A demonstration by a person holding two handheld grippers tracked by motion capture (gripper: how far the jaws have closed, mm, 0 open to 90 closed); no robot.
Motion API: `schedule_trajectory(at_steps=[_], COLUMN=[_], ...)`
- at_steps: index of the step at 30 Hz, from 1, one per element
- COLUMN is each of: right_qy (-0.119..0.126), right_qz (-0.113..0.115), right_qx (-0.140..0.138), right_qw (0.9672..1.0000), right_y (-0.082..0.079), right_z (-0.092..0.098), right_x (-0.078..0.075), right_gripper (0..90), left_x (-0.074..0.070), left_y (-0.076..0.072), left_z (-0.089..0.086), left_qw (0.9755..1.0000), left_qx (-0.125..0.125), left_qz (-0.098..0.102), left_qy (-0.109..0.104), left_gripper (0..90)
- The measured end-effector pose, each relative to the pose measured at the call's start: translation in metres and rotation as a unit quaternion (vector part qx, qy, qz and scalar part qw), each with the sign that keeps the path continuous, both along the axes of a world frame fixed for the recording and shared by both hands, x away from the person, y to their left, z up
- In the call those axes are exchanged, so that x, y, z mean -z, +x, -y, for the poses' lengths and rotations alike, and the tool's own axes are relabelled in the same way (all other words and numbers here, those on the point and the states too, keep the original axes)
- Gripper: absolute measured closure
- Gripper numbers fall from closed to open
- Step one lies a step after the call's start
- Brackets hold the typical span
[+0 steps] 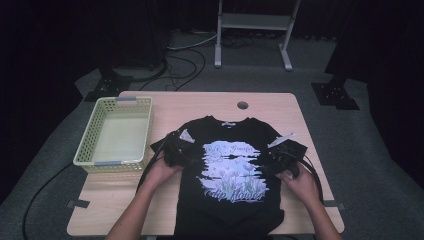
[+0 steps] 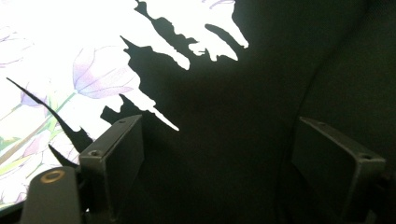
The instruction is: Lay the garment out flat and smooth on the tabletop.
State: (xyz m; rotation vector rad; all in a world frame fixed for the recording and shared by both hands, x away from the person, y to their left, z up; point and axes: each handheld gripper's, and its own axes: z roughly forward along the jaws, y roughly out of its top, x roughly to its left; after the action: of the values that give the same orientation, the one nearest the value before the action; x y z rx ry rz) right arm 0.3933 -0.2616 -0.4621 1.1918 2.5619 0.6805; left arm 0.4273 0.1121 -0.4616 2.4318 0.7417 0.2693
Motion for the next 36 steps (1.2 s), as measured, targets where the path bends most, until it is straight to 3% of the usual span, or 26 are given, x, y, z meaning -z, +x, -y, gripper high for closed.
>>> schedule_trajectory(at_steps=[8, 14, 25, 26, 28, 30, 36], right_qy=[0.003, 0.001, -0.001, -0.006, -0.012, -0.002, 0.021], right_qz=[0.003, -0.001, -0.003, -0.007, -0.009, 0.0, 0.016], right_qx=[0.021, 0.028, 0.032, 0.031, 0.031, 0.023, -0.007], right_qw=[0.9998, 0.9996, 0.9995, 0.9995, 0.9994, 0.9997, 0.9996], right_y=[0.027, 0.044, 0.065, 0.065, 0.062, 0.056, 0.027], right_z=[-0.006, -0.012, -0.016, -0.017, -0.016, -0.014, -0.011], right_x=[0.0, -0.001, -0.001, -0.002, -0.004, -0.006, -0.017], right_gripper=[17.2, 17.2, 15.6, 15.6, 15.7, 15.7, 15.7], left_x=[0.001, 0.002, 0.001, 0.0, -0.003, -0.007, -0.015], left_y=[0.026, 0.037, 0.052, 0.05, 0.046, 0.041, 0.022], left_z=[-0.003, -0.006, -0.008, -0.007, -0.007, -0.008, -0.011], left_qw=[0.9996, 0.9989, 0.9989, 0.9987, 0.9986, 0.9983, 0.9974], left_qx=[-0.029, -0.042, -0.043, -0.046, -0.046, -0.045, -0.049], left_qz=[0.004, 0.01, 0.013, 0.022, 0.024, 0.033, 0.026], left_qy=[-0.007, -0.017, -0.009, -0.001, -0.009, -0.015, -0.047], left_gripper=[27.6, 27.6, 25.0, 22.5, 18.8, 18.8, 16.8])
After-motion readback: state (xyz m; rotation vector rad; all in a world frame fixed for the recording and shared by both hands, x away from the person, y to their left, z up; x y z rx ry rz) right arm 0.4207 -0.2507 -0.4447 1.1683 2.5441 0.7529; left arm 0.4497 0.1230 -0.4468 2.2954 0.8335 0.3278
